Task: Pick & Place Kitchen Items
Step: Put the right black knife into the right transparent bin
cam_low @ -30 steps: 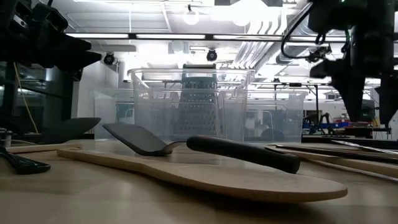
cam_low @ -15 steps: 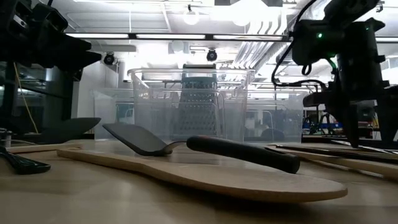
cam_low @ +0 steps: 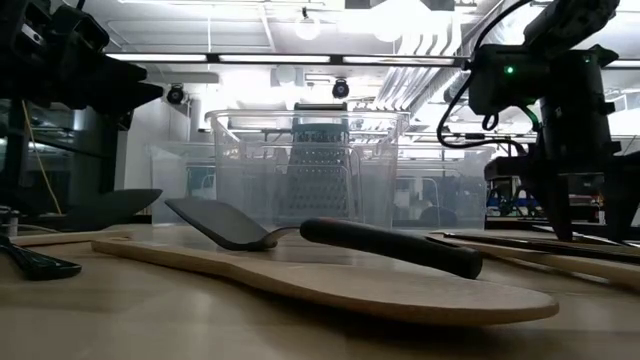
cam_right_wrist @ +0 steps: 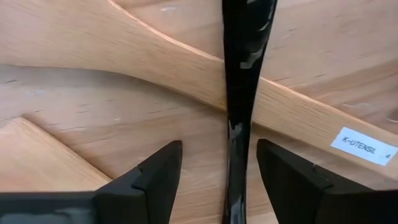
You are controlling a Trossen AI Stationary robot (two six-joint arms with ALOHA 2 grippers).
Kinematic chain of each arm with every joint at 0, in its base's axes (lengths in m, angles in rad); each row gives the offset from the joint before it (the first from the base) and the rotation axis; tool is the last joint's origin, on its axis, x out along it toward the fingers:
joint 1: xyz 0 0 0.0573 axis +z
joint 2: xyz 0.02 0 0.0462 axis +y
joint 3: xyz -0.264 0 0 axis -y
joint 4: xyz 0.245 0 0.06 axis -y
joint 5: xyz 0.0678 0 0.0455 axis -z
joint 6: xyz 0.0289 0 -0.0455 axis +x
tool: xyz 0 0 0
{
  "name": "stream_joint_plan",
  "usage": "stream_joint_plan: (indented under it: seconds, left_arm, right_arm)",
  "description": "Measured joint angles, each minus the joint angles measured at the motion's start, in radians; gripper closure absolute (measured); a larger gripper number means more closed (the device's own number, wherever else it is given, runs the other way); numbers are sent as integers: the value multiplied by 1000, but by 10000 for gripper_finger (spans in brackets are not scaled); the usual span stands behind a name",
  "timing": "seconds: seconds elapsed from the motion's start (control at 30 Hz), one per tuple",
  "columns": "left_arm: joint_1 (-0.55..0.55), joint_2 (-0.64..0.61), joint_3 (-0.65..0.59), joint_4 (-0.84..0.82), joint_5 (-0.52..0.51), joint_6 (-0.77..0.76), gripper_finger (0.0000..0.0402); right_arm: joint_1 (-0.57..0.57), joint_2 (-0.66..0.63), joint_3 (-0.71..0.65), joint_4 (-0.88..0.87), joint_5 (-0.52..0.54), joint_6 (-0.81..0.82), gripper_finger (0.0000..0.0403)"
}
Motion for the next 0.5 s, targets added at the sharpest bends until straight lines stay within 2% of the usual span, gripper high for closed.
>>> stream_joint_plan:
  seconds: [0.3, 0.5]
  left_arm:
    - [0, 0, 0, 0, 0, 0, 226]
    - [0, 0, 0, 0, 0, 0, 226]
  right_arm:
    - [0, 1, 0, 2, 16, 3, 296]
    - [0, 2, -1, -2, 19, -5, 341]
